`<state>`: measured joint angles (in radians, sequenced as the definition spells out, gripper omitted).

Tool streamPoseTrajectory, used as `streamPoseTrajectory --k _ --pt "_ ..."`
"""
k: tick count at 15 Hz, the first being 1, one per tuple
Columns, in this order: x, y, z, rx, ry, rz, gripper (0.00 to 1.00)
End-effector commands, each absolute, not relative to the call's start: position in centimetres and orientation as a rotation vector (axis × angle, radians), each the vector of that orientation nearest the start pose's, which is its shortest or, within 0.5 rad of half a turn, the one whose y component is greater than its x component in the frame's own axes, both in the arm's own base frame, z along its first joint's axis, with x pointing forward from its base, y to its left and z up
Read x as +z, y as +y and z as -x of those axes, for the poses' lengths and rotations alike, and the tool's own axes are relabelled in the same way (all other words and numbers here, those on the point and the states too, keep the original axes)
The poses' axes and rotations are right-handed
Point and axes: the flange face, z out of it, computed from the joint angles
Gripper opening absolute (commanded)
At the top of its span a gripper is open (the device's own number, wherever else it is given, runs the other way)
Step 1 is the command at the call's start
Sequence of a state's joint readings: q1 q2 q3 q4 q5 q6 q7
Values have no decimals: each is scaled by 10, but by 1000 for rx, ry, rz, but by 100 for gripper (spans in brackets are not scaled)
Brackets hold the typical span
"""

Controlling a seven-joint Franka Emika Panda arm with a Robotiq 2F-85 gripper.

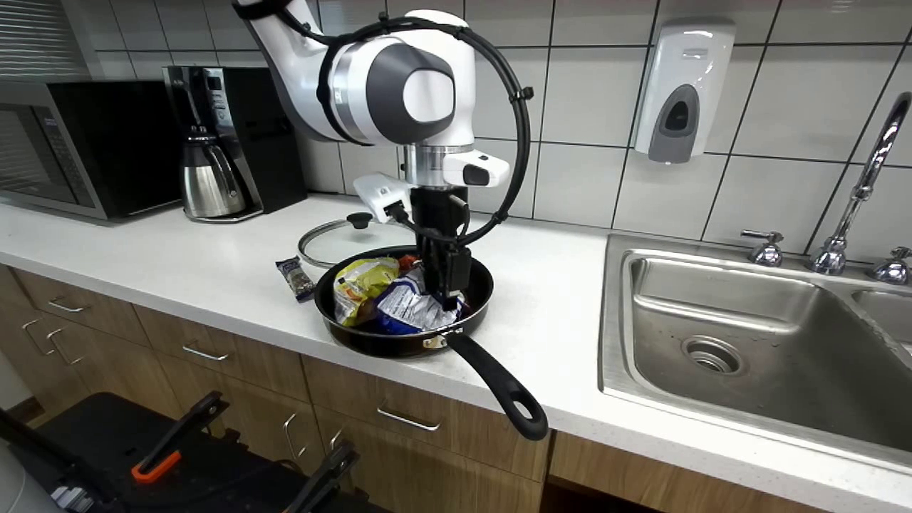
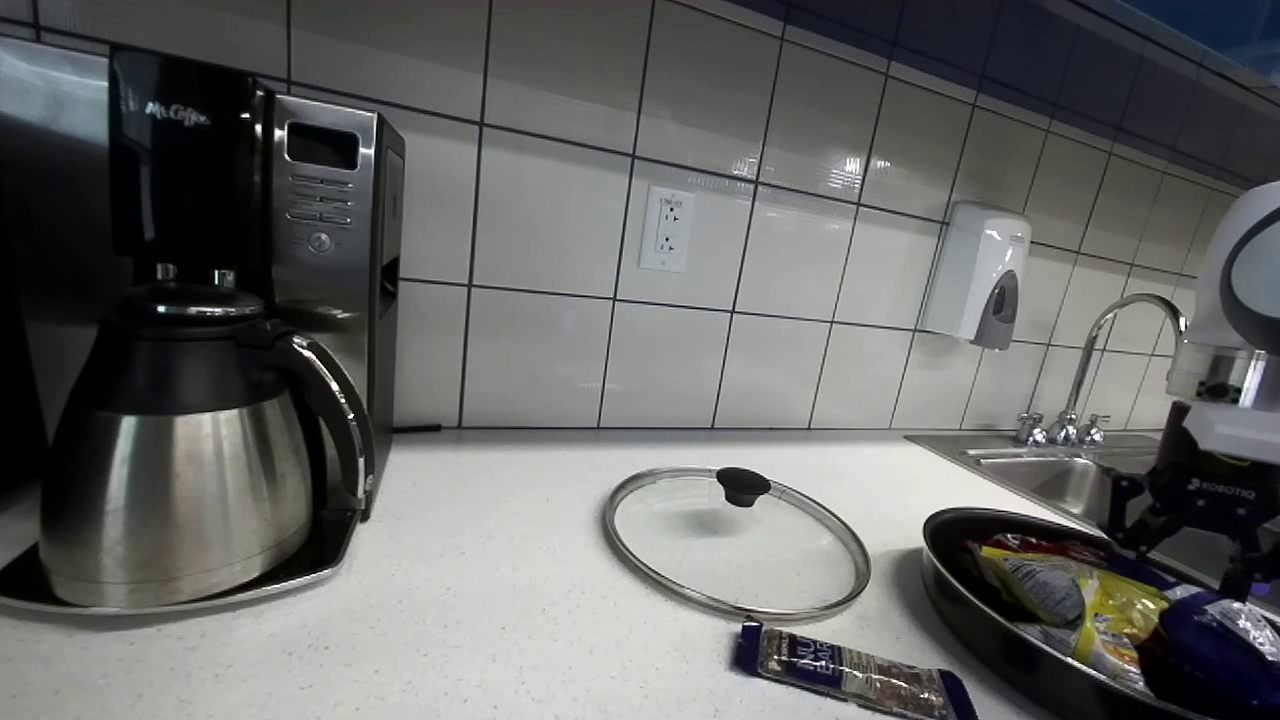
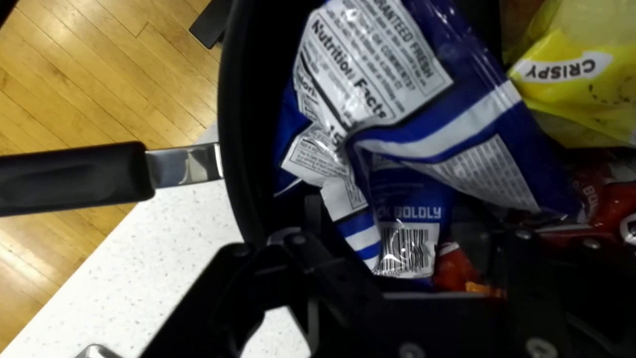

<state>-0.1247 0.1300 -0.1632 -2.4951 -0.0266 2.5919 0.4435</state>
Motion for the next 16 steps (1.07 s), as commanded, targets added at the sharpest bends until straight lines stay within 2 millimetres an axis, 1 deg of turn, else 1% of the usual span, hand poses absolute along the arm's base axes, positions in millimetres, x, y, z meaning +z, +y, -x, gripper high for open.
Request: streamPoseTrajectory --k 1,6,11,14,16 --pt "259 -136 -444 -37 1119 2960 99" --pt "282 -136 -445 -102 1105 2952 100" --pt "305 -128 -451 -173 1051 2957 100" --pt "315 -116 -456 -199 1009 2972 100" --pt "319 -101 -462 -217 959 2998 100"
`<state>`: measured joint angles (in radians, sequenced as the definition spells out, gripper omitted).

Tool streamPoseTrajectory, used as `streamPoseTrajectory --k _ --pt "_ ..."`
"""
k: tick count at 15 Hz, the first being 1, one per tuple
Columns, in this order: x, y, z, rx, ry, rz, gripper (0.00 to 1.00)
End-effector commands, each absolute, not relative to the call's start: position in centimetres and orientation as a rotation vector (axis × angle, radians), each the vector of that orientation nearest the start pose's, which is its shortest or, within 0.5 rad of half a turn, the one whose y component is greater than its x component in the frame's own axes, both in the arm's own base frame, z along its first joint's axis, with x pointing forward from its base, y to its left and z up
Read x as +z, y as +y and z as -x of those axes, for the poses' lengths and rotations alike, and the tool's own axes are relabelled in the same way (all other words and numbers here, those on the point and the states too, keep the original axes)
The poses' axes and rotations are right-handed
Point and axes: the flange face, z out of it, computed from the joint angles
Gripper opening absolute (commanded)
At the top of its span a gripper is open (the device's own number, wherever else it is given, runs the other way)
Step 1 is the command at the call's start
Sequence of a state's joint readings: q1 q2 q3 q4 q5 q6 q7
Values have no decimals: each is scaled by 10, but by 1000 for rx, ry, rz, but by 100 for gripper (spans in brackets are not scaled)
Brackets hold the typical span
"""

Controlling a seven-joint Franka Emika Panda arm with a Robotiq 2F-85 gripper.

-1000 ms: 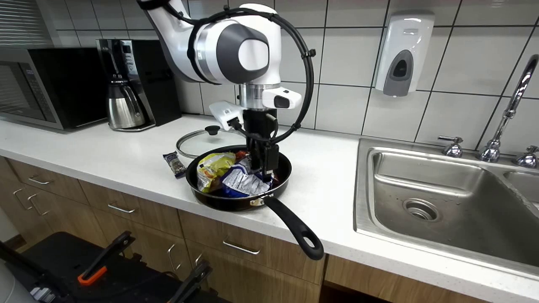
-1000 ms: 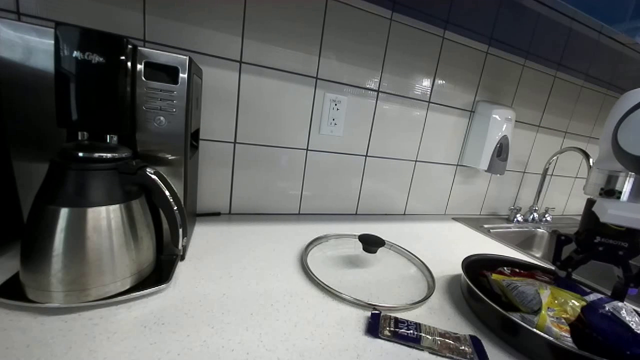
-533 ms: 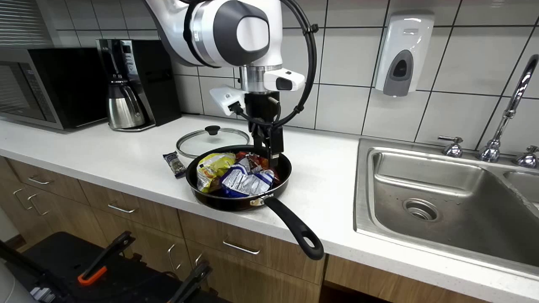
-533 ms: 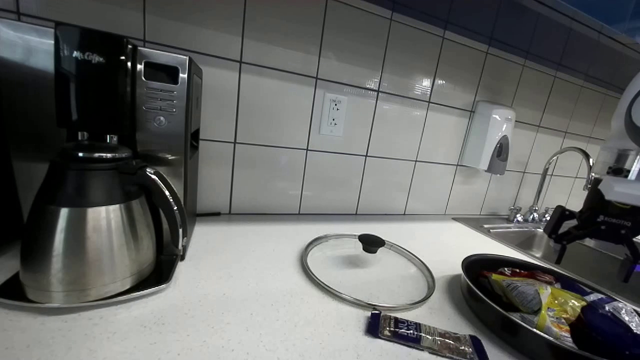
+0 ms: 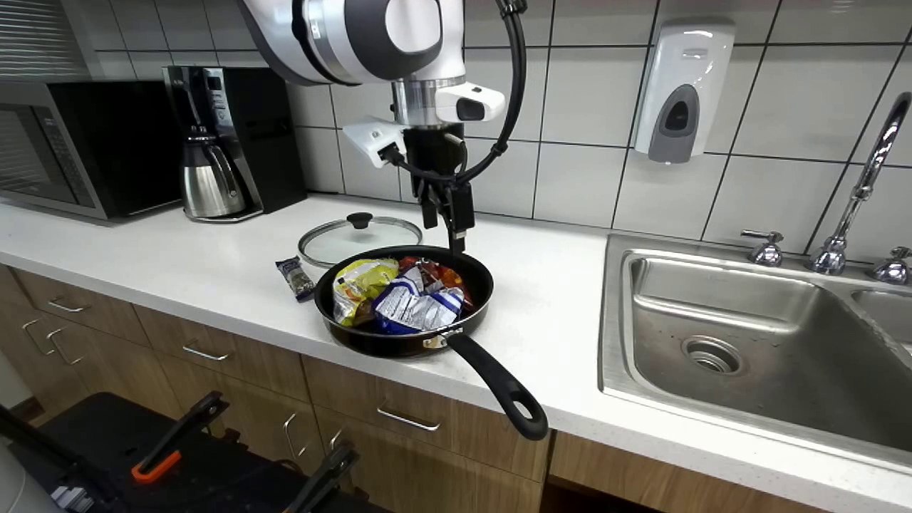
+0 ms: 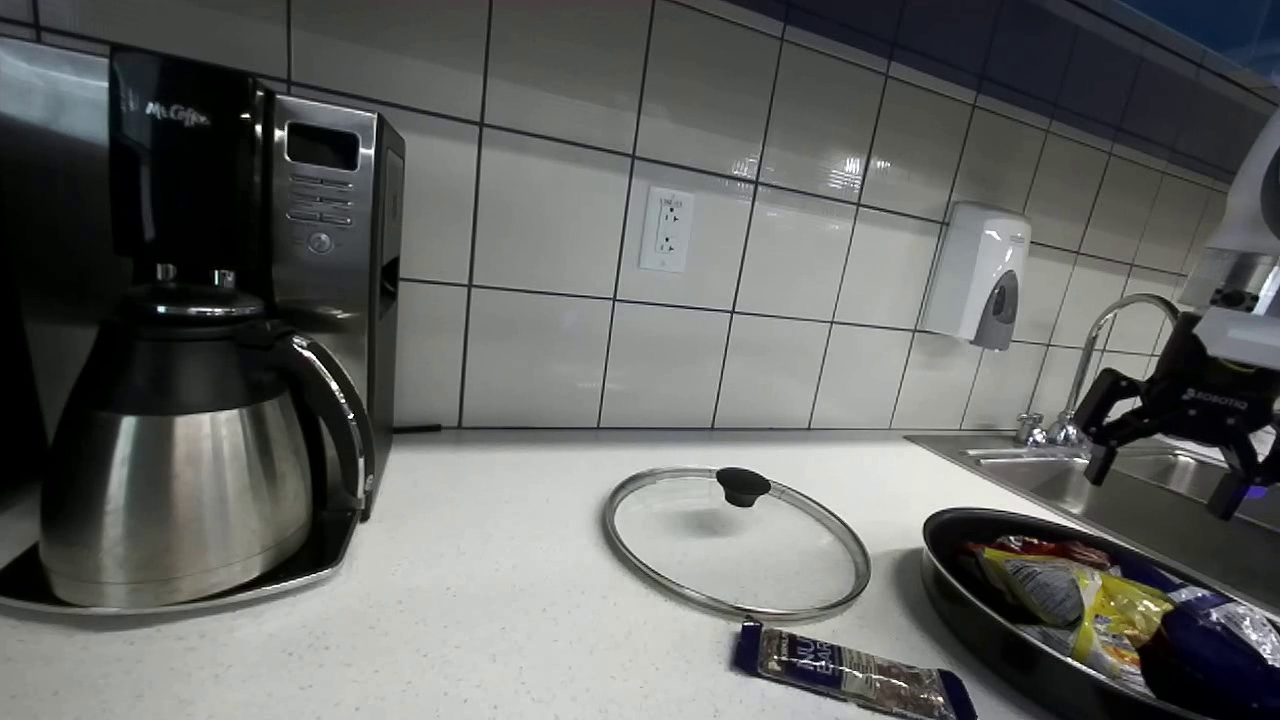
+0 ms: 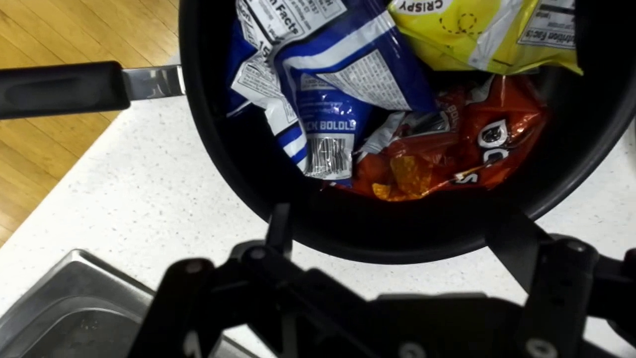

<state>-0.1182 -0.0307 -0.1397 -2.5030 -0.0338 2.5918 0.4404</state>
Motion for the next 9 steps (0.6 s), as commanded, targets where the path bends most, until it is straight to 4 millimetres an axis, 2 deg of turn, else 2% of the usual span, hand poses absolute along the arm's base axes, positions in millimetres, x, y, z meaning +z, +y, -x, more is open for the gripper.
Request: streamPoseTrajectory --k 1,9 --pt "320 -93 -465 -223 929 3011 100" --pt "322 -21 -496 -245 677 3090 100"
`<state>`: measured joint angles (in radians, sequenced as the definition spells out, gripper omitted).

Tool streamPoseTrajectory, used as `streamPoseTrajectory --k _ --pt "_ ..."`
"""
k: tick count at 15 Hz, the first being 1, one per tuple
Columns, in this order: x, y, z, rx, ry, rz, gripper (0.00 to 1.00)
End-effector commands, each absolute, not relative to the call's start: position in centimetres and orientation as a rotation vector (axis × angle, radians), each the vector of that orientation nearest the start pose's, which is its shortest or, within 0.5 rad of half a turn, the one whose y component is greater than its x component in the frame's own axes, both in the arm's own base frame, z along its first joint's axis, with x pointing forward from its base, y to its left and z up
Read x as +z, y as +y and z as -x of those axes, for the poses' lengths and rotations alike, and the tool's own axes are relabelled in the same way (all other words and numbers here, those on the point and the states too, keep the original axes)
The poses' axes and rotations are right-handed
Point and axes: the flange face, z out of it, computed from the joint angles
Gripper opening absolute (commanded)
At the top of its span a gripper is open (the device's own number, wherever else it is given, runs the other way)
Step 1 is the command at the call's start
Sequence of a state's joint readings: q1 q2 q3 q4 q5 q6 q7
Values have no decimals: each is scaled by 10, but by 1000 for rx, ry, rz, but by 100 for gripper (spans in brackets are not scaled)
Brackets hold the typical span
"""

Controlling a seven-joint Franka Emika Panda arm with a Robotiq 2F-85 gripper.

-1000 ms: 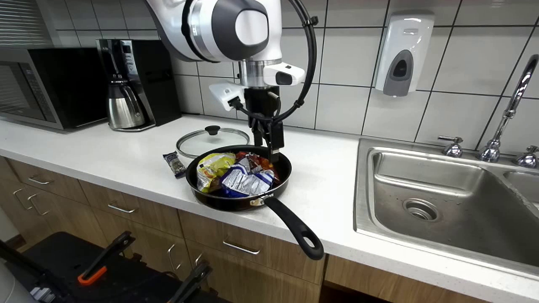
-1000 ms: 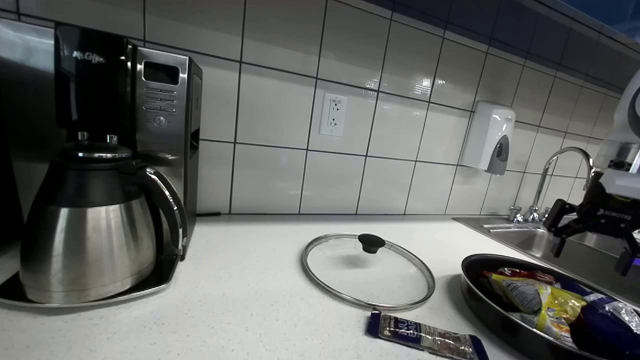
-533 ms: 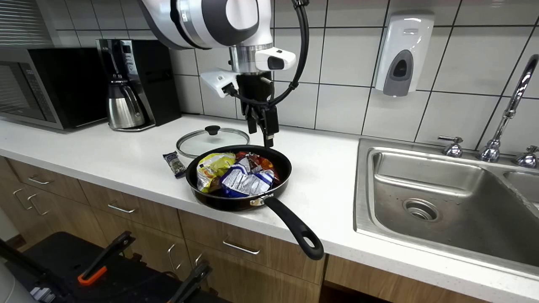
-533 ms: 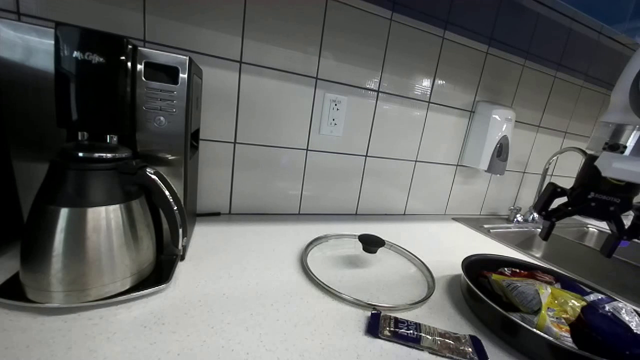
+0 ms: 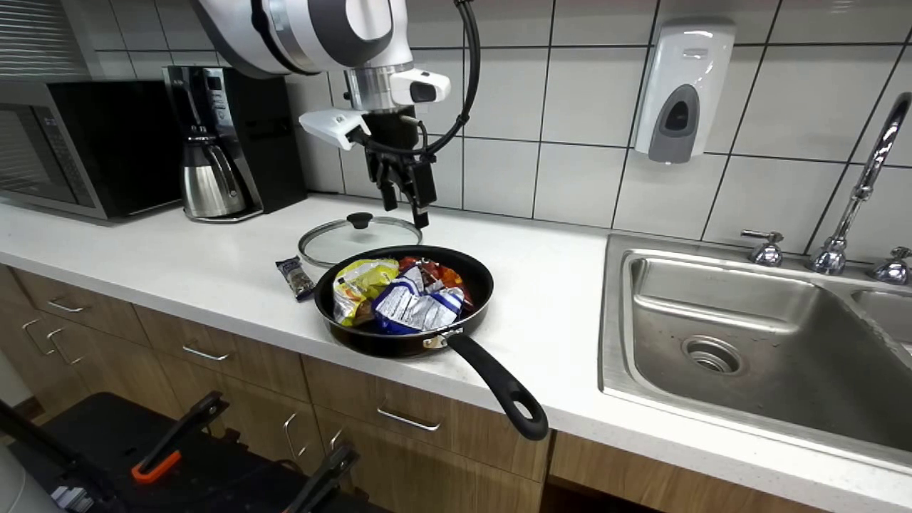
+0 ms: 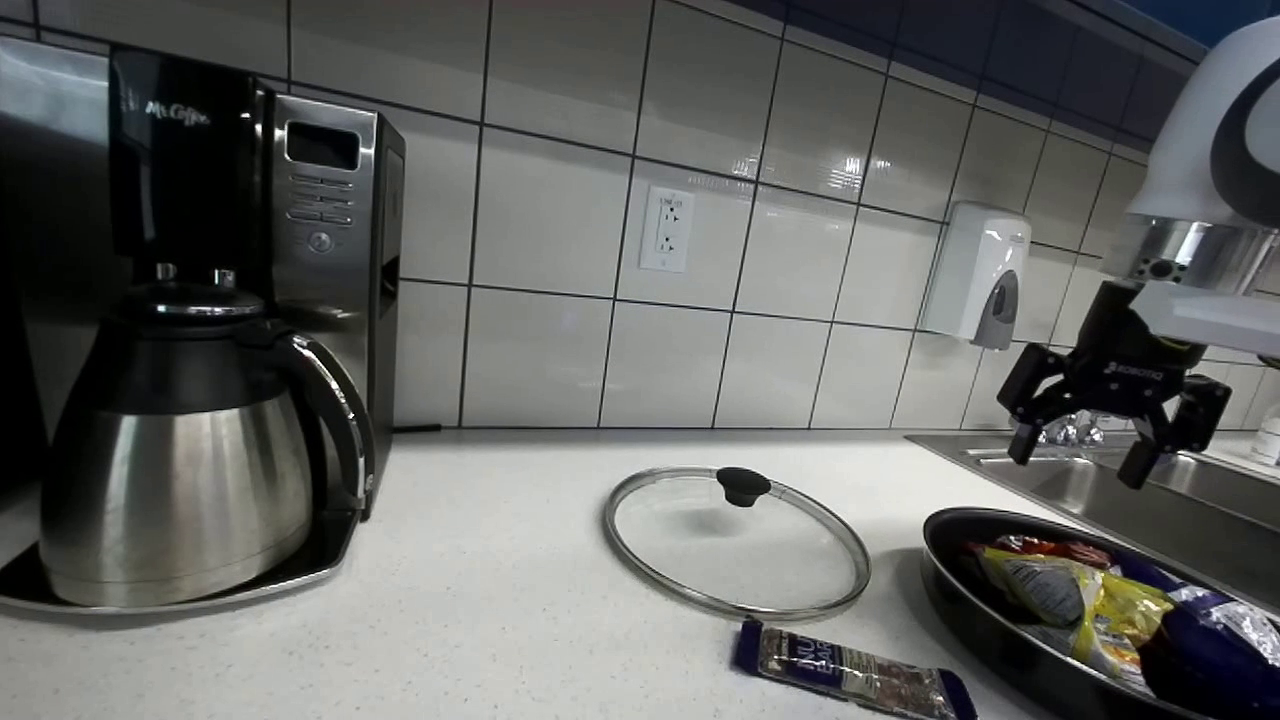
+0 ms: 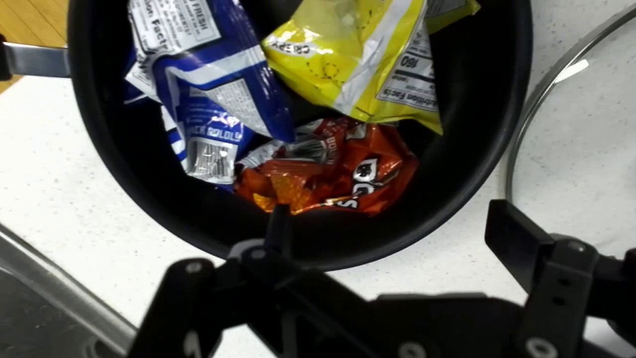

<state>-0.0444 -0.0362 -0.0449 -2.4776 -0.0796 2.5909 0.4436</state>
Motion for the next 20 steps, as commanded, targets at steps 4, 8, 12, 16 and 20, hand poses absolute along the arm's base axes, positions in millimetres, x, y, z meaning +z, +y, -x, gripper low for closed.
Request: streamPoseTrajectory --k 4,8,12,16,20 --pt "316 13 -514 -232 558 3105 100" --pt "307 48 -536 -222 455 3115 100" --pt "293 62 -553 -210 399 3136 100" --pt "288 62 -547 -217 411 3116 100" --pt "289 63 -553 -230 379 3151 100"
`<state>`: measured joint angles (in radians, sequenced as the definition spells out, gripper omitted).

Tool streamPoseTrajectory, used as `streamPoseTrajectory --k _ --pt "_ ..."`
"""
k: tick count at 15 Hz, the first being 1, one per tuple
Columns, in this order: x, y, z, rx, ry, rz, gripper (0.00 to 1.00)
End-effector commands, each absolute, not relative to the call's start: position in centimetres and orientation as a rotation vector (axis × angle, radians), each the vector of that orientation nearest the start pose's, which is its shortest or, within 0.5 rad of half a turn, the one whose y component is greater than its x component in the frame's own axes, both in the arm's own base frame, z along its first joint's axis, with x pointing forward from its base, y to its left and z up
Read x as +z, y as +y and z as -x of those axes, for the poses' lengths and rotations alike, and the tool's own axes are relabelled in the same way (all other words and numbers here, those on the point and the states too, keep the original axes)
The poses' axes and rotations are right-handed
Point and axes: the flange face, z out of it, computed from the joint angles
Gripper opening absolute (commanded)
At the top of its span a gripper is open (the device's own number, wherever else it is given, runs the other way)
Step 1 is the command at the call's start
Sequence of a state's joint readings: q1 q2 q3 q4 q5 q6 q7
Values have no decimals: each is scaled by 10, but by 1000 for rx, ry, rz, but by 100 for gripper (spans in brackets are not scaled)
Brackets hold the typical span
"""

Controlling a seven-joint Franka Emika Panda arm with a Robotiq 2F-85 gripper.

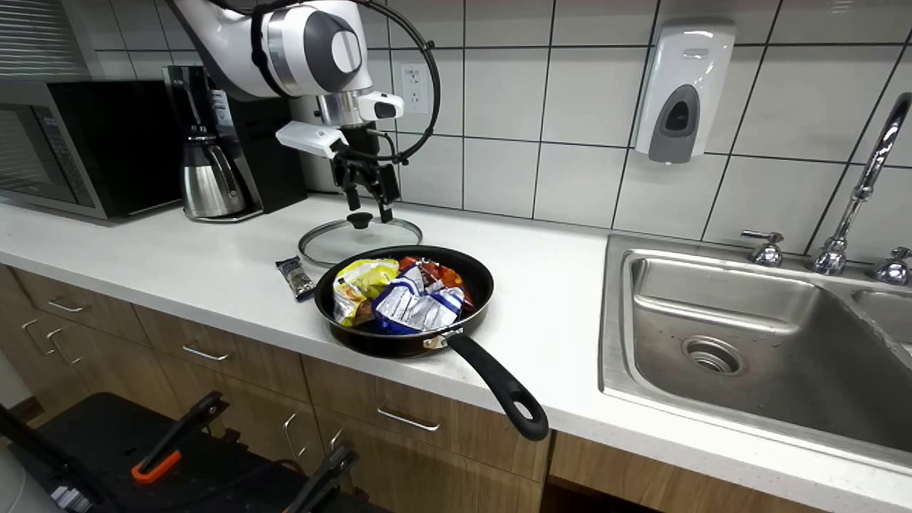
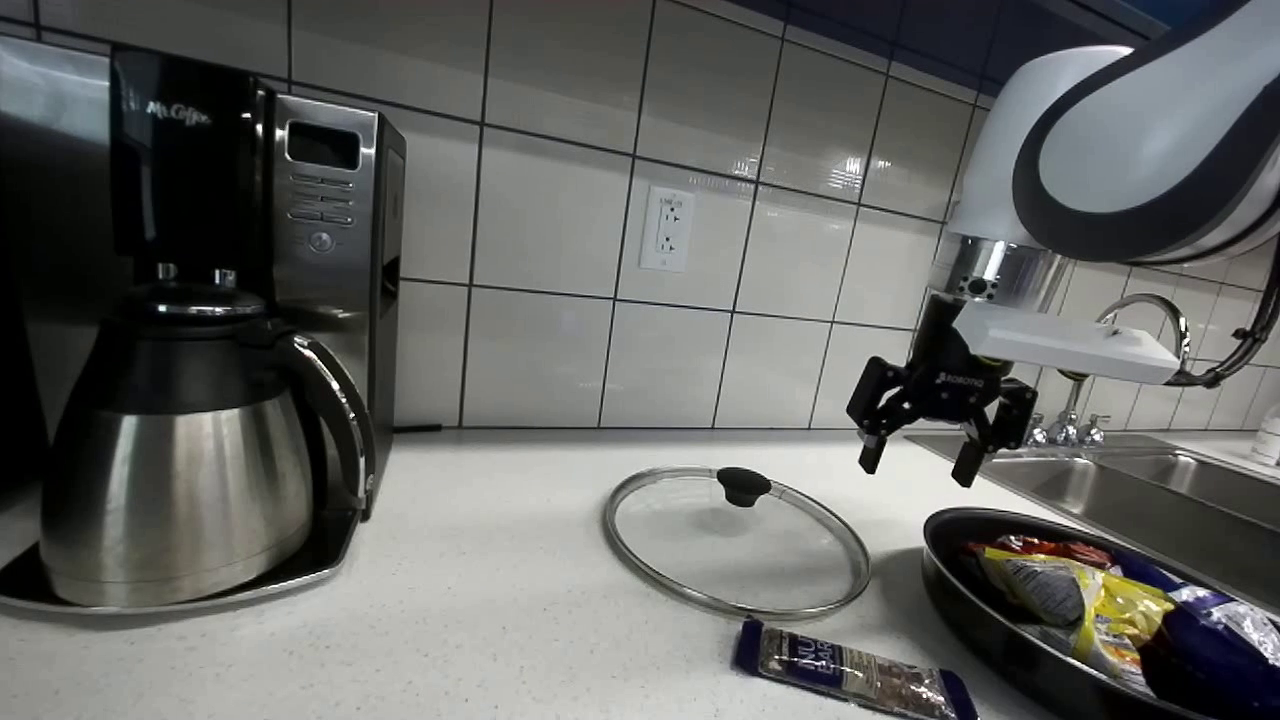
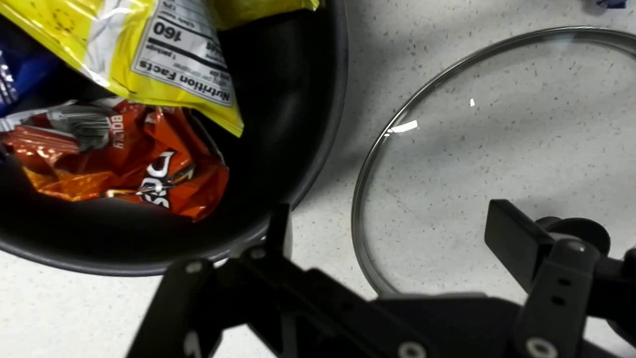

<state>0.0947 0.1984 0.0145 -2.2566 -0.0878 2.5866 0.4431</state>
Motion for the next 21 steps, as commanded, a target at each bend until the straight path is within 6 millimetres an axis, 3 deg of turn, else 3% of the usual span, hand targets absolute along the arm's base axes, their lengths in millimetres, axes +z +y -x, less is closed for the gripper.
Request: streamPoseTrajectory --k 1,13,21 --pt "289 66 -559 -239 333 3157 100" --pt "267 97 -620 -263 -5 3133 100" --pt "259 137 -637 -252 -269 3022 100"
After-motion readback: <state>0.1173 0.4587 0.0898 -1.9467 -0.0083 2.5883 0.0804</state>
